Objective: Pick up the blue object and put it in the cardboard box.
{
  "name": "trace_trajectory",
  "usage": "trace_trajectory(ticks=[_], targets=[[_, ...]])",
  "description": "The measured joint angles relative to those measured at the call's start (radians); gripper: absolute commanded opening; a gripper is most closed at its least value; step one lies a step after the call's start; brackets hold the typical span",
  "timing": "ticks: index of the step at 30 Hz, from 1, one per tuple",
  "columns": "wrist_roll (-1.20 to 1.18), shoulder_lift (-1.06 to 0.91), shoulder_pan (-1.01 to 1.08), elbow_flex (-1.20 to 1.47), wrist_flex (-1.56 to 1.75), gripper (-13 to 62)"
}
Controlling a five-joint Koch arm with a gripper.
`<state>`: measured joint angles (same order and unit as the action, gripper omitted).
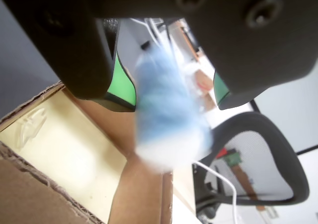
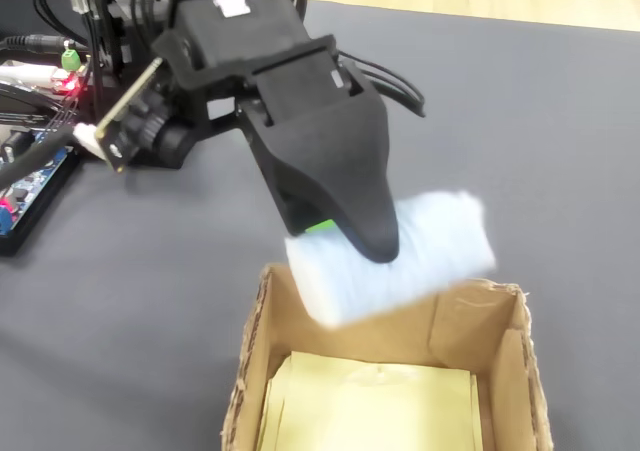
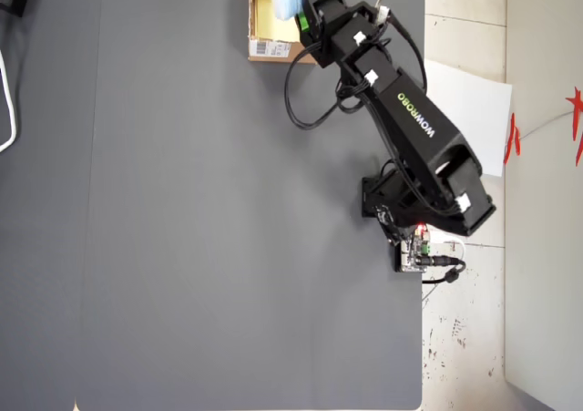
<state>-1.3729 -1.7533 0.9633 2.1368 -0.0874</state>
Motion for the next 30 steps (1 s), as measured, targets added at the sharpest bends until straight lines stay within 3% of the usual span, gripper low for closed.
trace_trajectory(ticks=[14,30], targets=[[0.0,-0.026,-0.041,0.003,-0.002,32.3],[-0.143,-0.33,-0.453,0.339,0.118,32.4]])
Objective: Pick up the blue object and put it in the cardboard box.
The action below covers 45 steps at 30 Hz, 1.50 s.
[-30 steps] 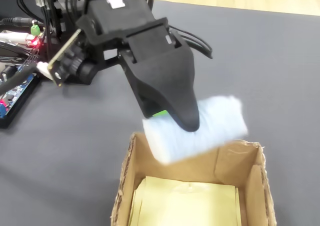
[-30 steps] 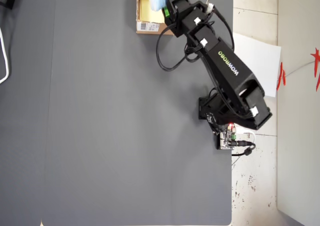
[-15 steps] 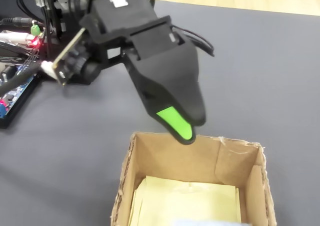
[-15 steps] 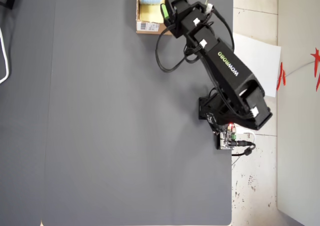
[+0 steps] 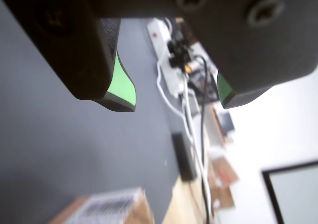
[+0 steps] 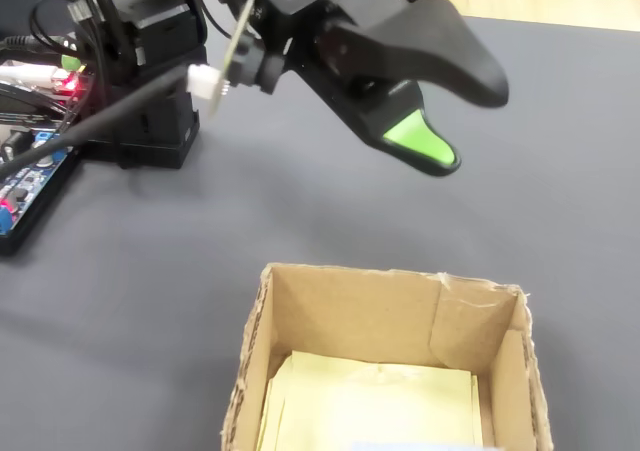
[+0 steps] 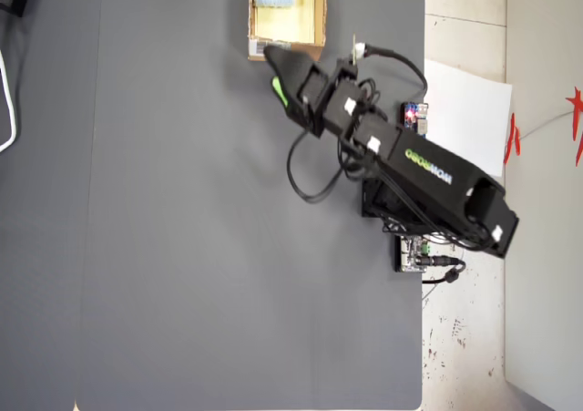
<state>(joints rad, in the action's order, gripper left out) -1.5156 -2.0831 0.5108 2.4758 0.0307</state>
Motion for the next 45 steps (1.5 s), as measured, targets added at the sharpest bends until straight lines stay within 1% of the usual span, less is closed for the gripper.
trace_trajectory(ticks=[8,16,26,31,40,45], targets=[[-0.054,-0.138,-0.199,0.224,0.098,33.8],[-0.064,-0.189,-0.314,0.356,0.107,33.8],[-0.066,-0.196,-0.413,0.522,0.107,33.8],[-0.066,-0.196,-0.423,0.584,0.123,34.1],[-0.066,-0.196,-0.426,0.603,0.129,34.1],[-0.067,-0.196,-0.426,0.603,0.054,33.9]])
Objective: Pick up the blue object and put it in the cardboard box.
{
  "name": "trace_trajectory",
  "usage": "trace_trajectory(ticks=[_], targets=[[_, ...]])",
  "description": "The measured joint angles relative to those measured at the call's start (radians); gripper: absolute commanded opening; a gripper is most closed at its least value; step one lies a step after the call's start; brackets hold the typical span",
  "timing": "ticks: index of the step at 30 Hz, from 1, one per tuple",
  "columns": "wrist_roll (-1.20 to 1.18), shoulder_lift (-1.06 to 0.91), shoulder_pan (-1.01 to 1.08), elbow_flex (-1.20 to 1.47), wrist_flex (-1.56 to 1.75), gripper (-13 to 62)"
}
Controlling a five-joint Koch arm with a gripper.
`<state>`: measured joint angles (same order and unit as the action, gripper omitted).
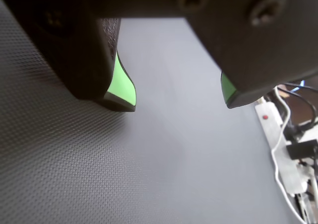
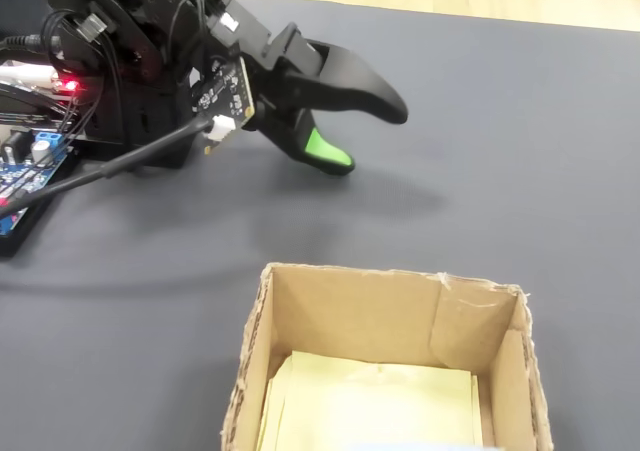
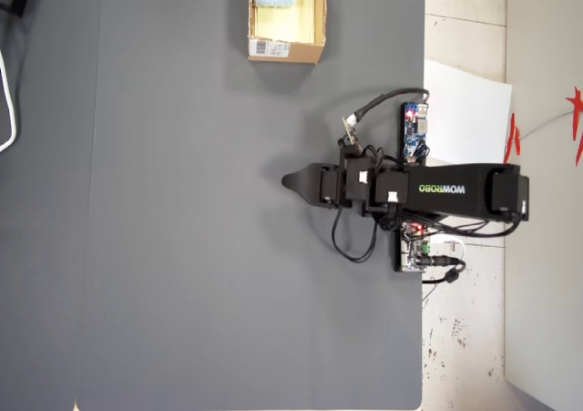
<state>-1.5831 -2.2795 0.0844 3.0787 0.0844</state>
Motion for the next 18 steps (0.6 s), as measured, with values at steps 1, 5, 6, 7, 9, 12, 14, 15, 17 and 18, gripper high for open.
trace_trajectory(ticks=[1,5,6,7,9,12,14,15,17,18], targets=[[0.0,0.0,0.0,0.0,0.0,33.9],[-0.003,0.0,0.011,0.0,0.0,34.0],[-0.003,0.0,0.015,0.0,-0.002,34.0],[-0.003,0.0,0.023,0.0,-0.006,34.0],[-0.003,0.0,0.031,0.0,-0.009,34.0],[-0.003,0.0,0.032,0.0,-0.009,34.0],[-0.003,0.0,0.032,0.0,-0.011,34.0],[-0.003,0.0,0.032,0.0,-0.011,34.0],[-0.003,0.0,0.032,0.0,-0.009,34.0],[-0.003,0.0,0.032,0.0,-0.011,34.0]])
